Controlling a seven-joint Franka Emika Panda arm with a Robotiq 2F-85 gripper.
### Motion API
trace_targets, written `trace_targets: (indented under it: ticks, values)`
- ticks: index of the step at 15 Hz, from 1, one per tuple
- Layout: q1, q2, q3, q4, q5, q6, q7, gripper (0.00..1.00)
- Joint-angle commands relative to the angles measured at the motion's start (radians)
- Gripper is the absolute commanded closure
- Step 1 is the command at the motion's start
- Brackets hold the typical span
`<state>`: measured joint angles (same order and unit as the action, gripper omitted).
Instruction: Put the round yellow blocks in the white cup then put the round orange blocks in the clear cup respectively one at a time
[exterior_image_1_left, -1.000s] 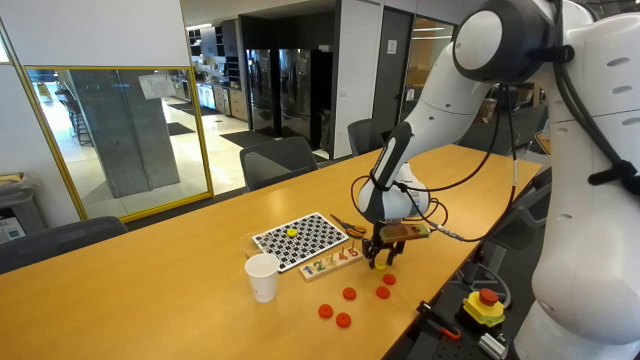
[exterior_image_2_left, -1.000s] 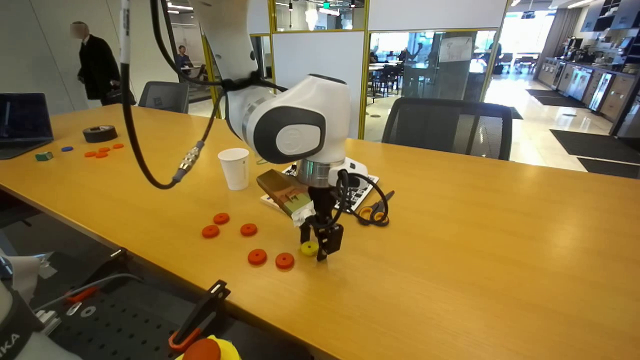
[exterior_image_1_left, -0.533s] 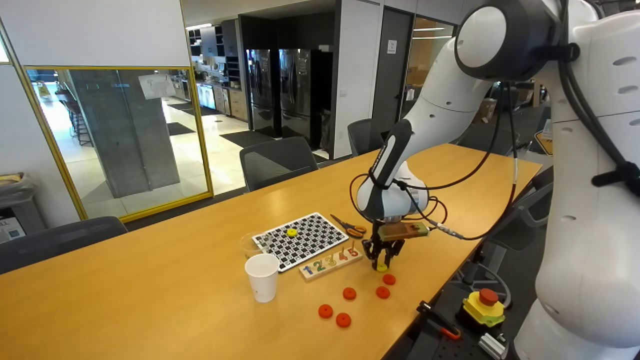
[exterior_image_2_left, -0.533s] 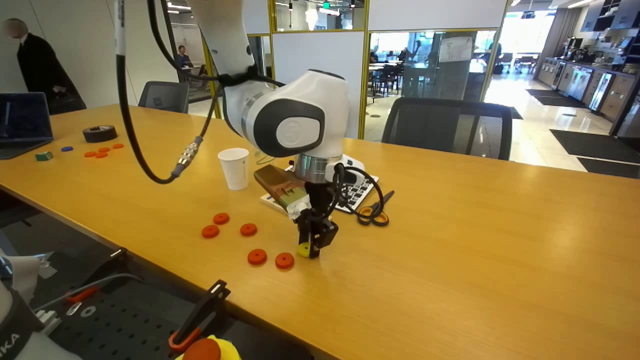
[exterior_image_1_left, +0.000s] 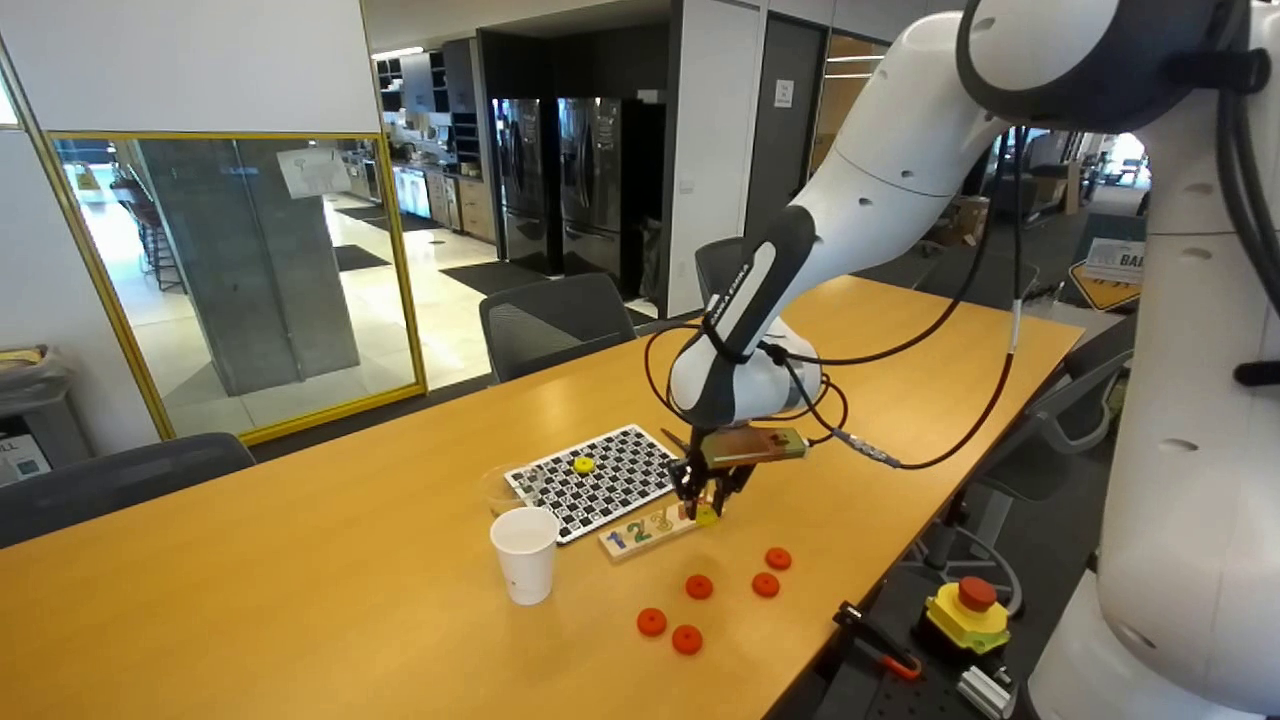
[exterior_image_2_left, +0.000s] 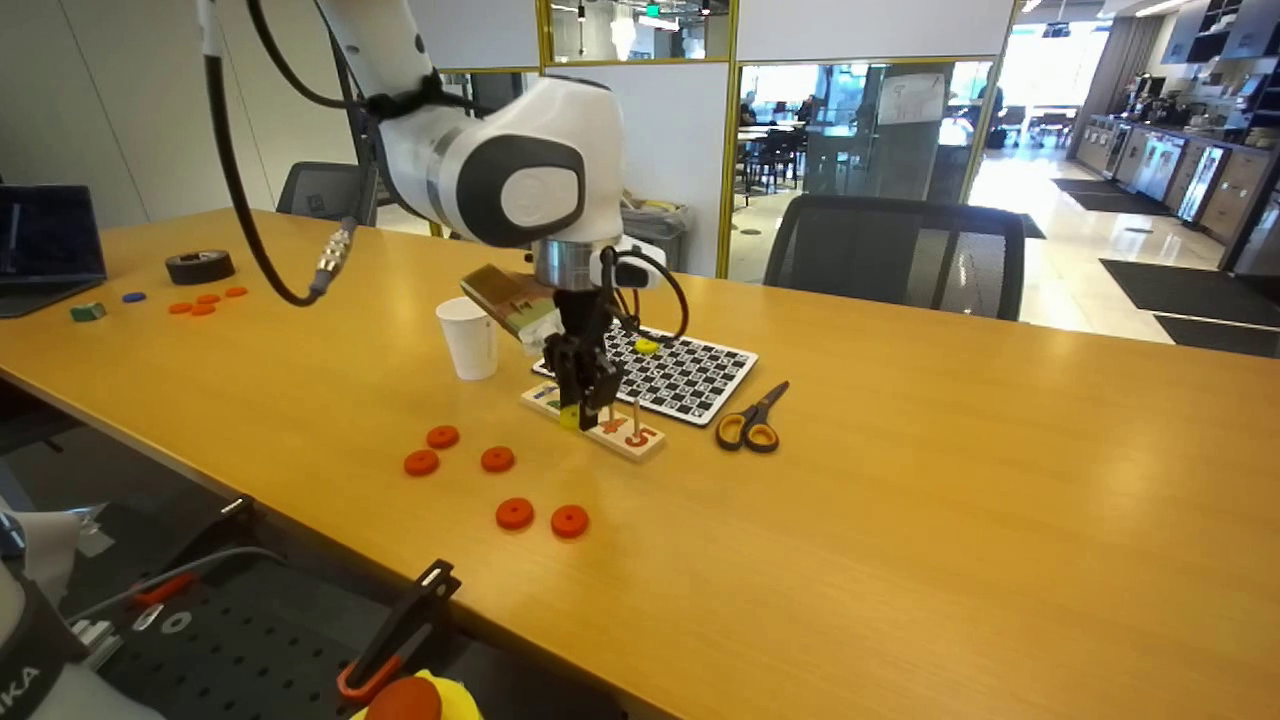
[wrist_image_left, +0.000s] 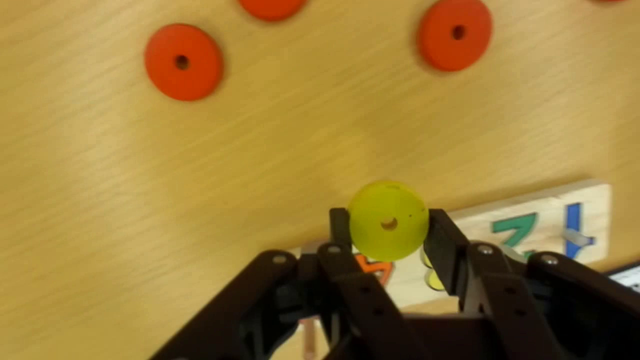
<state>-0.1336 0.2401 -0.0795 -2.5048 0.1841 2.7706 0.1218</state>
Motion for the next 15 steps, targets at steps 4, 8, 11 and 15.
trace_targets:
  ticks: [4, 8, 11, 15]
  values:
    - [0.130, -0.145, 0.071, -0.005, 0.018, 0.033, 0.120, 0.79]
    - [0.169, -0.132, 0.125, 0.046, 0.054, 0.040, 0.122, 0.79]
    - [0.191, -0.094, 0.156, 0.096, 0.072, 0.035, 0.117, 0.79]
    - [0.210, -0.026, 0.182, 0.177, 0.071, 0.020, 0.112, 0.79]
